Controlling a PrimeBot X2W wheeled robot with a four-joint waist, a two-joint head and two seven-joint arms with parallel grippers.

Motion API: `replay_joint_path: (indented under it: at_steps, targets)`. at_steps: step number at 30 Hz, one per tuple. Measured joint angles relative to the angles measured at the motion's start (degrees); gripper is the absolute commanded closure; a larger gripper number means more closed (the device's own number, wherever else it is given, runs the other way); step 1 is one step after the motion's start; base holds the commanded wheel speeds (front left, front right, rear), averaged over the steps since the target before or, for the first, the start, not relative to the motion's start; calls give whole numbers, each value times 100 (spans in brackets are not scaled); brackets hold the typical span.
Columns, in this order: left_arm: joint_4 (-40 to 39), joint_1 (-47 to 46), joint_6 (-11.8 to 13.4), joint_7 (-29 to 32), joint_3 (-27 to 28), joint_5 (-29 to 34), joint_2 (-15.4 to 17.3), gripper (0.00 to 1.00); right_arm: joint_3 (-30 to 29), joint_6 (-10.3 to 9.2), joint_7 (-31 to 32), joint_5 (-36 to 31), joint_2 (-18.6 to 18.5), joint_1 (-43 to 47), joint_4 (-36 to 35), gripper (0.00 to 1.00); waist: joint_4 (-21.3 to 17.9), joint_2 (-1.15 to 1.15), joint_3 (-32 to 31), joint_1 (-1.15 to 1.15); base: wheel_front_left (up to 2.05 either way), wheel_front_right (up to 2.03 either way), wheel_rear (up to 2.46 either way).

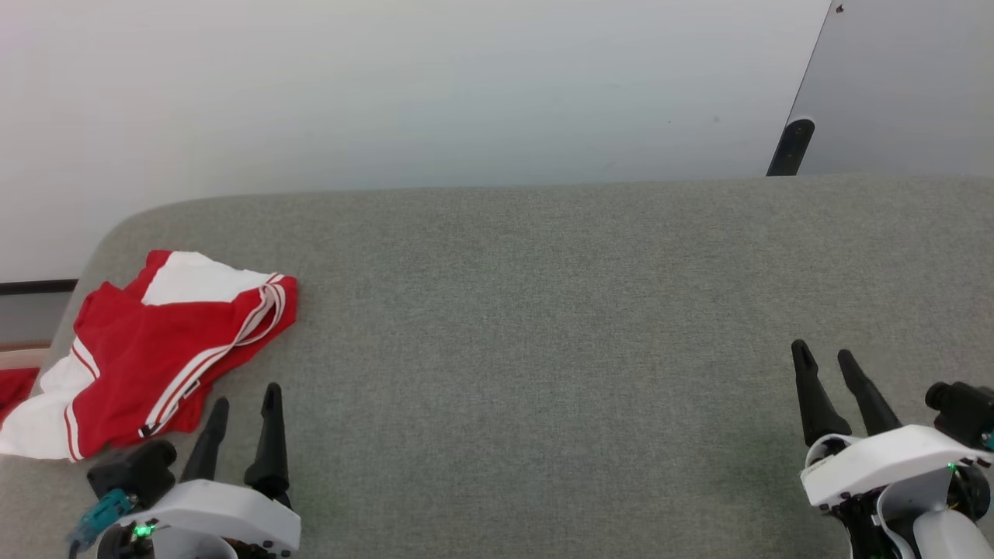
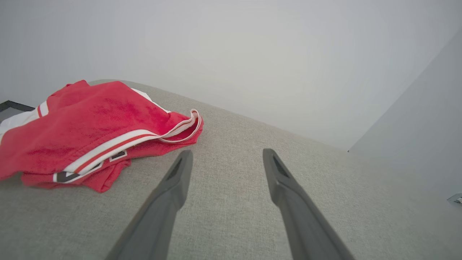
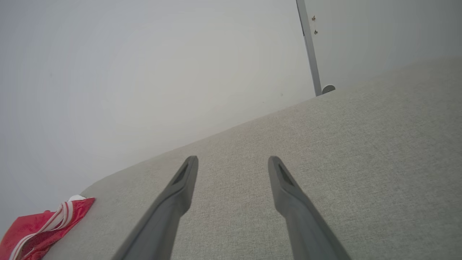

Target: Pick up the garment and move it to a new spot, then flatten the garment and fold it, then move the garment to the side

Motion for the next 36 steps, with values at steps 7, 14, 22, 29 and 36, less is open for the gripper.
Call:
replay_joint_path:
  at_steps: [7, 14, 22, 29, 36]
  targets:
    - [-66, 1, 86, -136, -86, 504, 86, 0, -37, 0, -70, -636, 19, -109, -32, 0, -2, 0, 21, 0, 0, 0, 0]
    - [-115, 3, 144, -225, -181, 926, 159, 0, -92, 0, -125, -1093, 15, -110, -45, 0, 9, 0, 43, 0, 0, 0, 0]
    - [-191, 10, 191, -341, -236, 1306, 229, 0, -107, 0, -214, -1532, 12, -113, -49, 0, -1, 0, 71, 0, 0, 0, 0]
    - [-218, 41, 243, -413, -308, 1619, 266, 0, -146, 0, -312, -1801, 36, -118, -68, 0, -24, 0, 79, 0, 0, 0, 0]
    - [-234, 43, 244, -502, -376, 1922, 327, 0, -225, 0, -428, -2075, 64, -112, -114, 0, -38, 0, 93, 0, 0, 0, 0]
